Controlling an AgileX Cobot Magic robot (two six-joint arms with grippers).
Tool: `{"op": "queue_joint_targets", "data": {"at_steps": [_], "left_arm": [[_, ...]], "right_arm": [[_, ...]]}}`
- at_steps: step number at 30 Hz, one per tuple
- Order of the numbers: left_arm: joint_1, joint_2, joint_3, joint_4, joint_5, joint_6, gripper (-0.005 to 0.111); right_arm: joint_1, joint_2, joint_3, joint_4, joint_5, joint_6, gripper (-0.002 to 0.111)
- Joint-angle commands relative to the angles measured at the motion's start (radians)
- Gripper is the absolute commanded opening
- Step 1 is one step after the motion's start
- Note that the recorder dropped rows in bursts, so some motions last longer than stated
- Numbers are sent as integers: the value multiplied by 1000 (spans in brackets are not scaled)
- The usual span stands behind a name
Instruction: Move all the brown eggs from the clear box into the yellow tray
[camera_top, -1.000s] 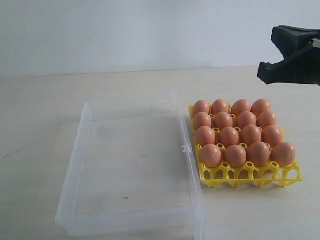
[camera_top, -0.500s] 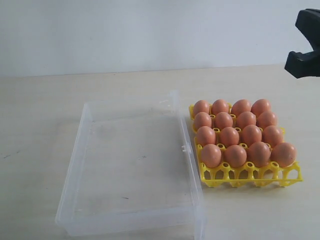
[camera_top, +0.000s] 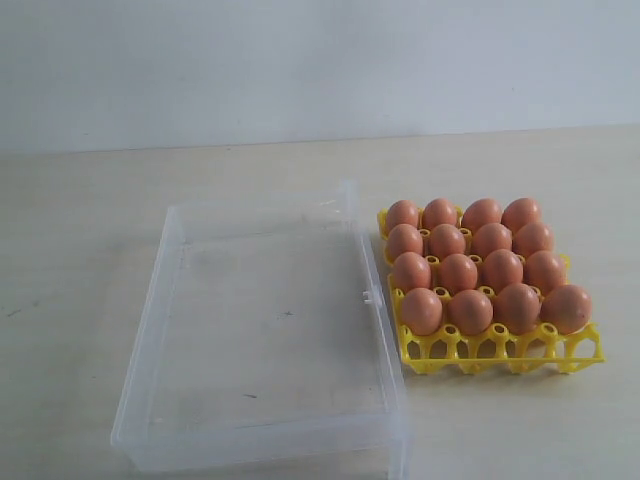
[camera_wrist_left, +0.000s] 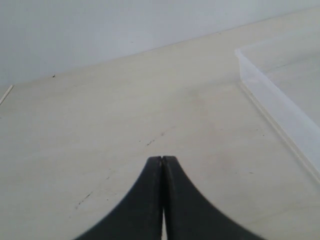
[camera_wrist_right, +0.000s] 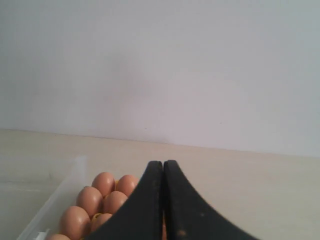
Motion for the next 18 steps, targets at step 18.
{"op": "queue_joint_targets", "data": {"at_steps": [18], "left_arm": [[-3, -6, -4, -4, -6, 0, 0]], "right_arm": [[-114, -311, 102, 82, 61, 0, 0]]}}
